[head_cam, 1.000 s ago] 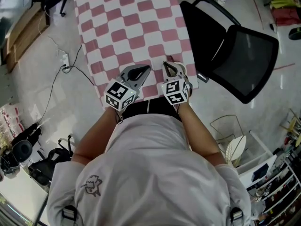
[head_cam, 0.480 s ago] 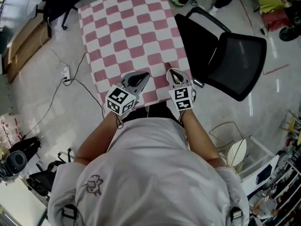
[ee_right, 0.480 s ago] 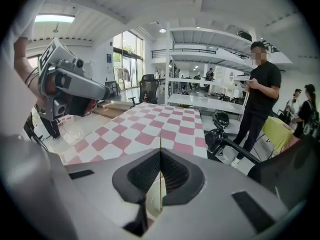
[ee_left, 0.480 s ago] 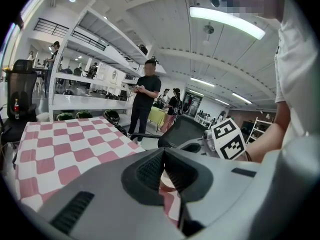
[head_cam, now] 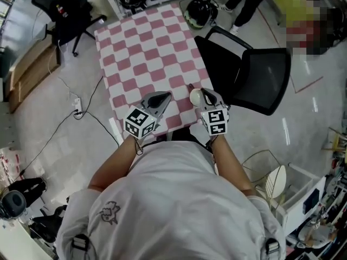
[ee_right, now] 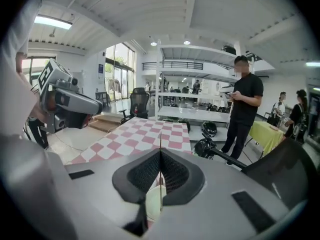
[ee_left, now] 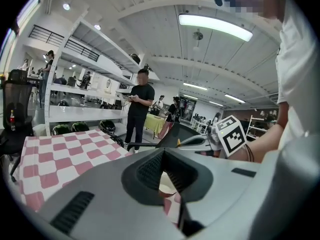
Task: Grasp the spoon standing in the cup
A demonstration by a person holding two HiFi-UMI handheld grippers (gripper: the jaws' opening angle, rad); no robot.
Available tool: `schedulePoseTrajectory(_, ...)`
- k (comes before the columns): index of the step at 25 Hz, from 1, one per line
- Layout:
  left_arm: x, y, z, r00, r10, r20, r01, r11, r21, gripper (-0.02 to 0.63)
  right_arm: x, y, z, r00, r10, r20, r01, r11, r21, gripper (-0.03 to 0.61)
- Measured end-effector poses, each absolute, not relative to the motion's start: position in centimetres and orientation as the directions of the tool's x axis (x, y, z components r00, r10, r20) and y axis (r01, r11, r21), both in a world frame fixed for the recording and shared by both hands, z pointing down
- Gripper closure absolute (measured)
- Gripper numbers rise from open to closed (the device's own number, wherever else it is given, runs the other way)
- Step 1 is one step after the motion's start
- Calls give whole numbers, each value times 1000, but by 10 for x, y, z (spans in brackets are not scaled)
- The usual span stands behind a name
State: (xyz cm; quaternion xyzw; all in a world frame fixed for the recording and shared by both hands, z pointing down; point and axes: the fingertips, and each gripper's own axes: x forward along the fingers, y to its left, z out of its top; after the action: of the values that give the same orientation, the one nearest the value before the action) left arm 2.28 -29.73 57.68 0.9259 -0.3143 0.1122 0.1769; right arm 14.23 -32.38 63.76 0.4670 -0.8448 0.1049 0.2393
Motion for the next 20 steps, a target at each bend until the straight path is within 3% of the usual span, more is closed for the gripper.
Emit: schedulePoseTrajectory(20,-12,-231,527,845,-492,209,-529,-823,204,600,139,-234,549,-339,-869,361,-917,390,78,548)
